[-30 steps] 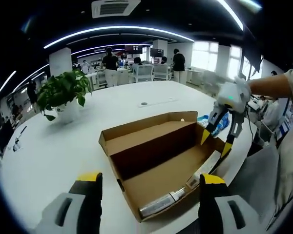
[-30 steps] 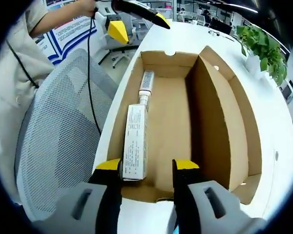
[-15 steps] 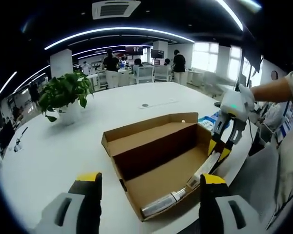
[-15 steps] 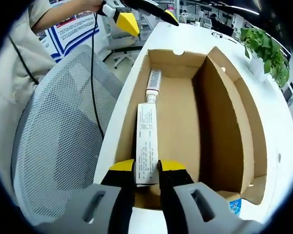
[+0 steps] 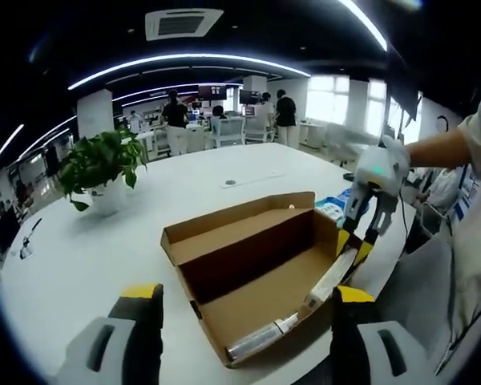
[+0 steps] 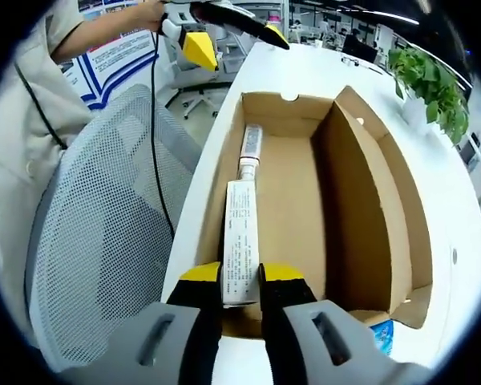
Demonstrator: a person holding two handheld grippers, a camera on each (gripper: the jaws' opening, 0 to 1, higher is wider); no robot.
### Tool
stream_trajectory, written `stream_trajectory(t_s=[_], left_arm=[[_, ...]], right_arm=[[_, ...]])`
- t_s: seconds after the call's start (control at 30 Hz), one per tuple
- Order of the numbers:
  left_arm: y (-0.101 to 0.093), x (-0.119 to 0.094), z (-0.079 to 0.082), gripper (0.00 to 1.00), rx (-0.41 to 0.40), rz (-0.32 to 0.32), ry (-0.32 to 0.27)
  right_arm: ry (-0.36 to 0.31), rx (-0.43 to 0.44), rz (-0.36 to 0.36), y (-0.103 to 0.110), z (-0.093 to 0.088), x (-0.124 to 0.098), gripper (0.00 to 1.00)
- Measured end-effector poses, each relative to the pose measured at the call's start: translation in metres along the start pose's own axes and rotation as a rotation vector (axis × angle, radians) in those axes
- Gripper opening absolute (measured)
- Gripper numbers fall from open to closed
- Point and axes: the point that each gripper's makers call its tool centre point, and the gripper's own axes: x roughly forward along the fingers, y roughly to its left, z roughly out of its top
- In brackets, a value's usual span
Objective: Operate the shoe box by opening the lid, removing the specified soft item, and placing it in the target area until the item is outside and the box remains undamaged.
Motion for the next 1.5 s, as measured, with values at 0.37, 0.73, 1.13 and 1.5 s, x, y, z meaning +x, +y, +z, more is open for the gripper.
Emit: stream_trajectory(t_s=[0.37, 0.73, 1.13, 1.5], left_arm=[[-0.006, -0.001, -0.014, 0.9, 0.007, -0.011, -0.002], [-0.011, 0.004, -0.014, 0.9, 0.0, -0.02, -0.019], [-0.014, 0.008, -0.012, 0.9, 0.012, -0.036, -0.019], [-0.018, 0.012, -0.011, 0.9, 0.018, -0.045, -0.02]], right_arm=[[-0.036, -0.027, -0.049, -0.005, 0.012, -0.024, 0.14], [-0.079, -0.072, -0.093, -0.009, 0.027, -0.05, 0.14], [-0.107, -0.076, -0.128, -0.014, 0.031, -0.076, 0.14], [-0.134, -0.073, -0.162, -0.021, 0.025, -0.105, 0.14]])
